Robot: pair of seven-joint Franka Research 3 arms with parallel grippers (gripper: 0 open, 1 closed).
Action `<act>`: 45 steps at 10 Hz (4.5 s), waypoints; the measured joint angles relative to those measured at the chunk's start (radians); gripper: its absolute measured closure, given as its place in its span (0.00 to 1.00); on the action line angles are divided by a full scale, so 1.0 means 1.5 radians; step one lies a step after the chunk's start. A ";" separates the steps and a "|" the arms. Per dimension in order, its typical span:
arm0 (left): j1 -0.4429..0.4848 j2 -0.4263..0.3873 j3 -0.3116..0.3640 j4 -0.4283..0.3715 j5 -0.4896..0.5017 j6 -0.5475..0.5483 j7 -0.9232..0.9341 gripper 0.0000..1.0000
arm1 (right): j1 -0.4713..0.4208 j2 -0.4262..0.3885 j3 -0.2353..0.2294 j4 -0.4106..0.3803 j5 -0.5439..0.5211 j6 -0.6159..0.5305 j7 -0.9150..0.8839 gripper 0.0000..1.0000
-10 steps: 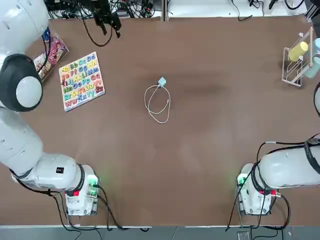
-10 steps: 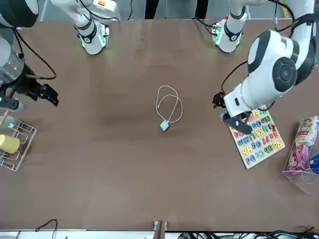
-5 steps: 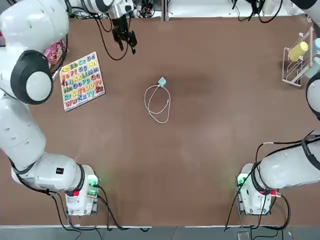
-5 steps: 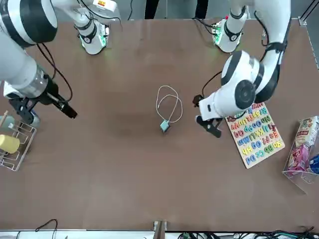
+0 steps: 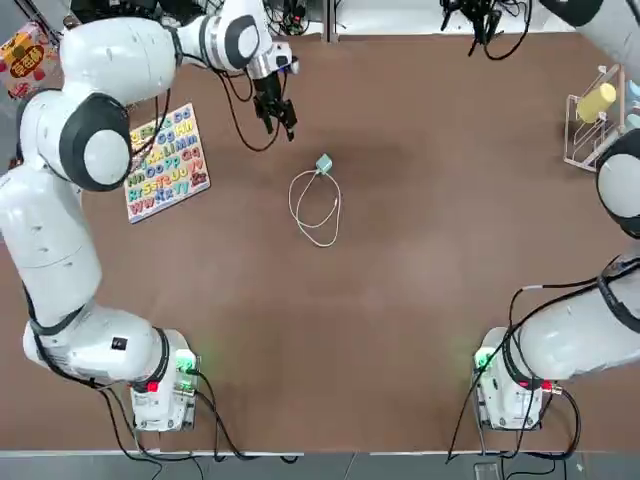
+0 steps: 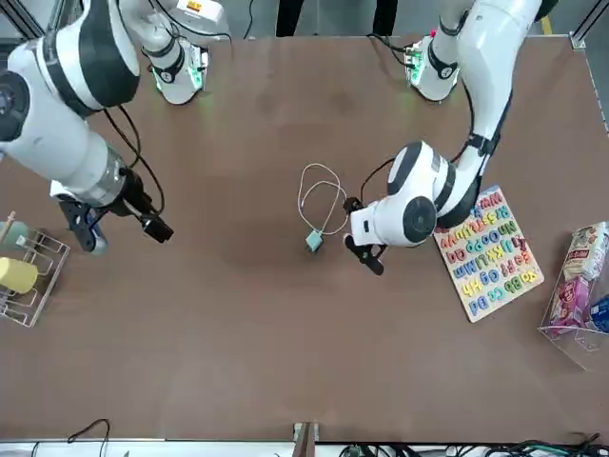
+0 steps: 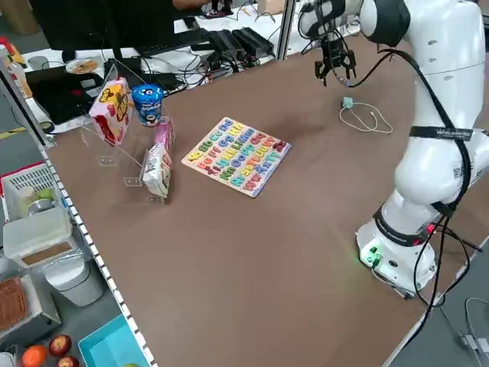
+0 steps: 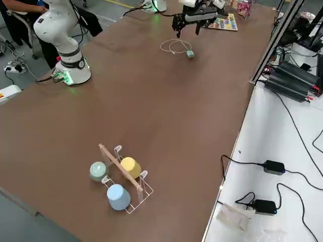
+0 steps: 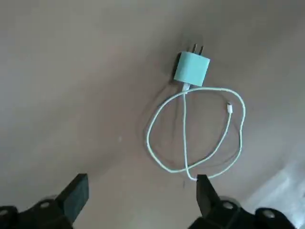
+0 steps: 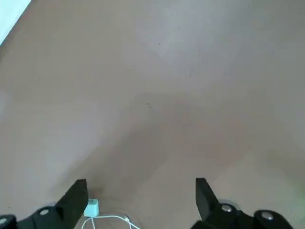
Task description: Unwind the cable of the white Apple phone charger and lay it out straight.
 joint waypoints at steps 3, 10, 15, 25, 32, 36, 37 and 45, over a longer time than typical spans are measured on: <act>-0.004 0.044 -0.010 -0.067 0.000 0.150 0.000 0.08 | 0.008 0.009 0.000 0.000 0.000 0.002 0.013 0.00; -0.012 -0.007 -0.030 -0.235 0.041 0.341 0.025 0.26 | 0.008 0.009 -0.004 0.000 0.000 0.001 0.013 0.00; -0.011 -0.007 -0.030 -0.260 0.046 0.376 0.045 0.38 | 0.010 0.012 -0.003 0.000 0.000 0.002 0.013 0.00; -0.015 0.004 -0.032 -0.271 0.046 0.407 0.045 0.48 | 0.085 0.053 0.001 -0.001 0.029 0.052 0.088 0.00; -0.015 0.004 -0.032 -0.271 0.046 0.411 0.045 0.69 | 0.160 0.126 0.002 0.000 0.029 0.120 0.254 0.00; -0.013 0.004 -0.033 -0.271 0.046 0.412 0.045 0.83 | 0.169 0.142 0.002 0.004 0.029 0.147 0.257 0.00; -0.011 0.003 -0.033 -0.270 0.046 0.411 0.045 0.90 | 0.171 0.142 0.001 0.004 0.029 0.148 0.257 0.00; 0.007 -0.076 -0.030 -0.245 0.047 0.224 0.044 0.96 | 0.183 0.149 0.001 0.004 0.028 0.157 0.258 0.00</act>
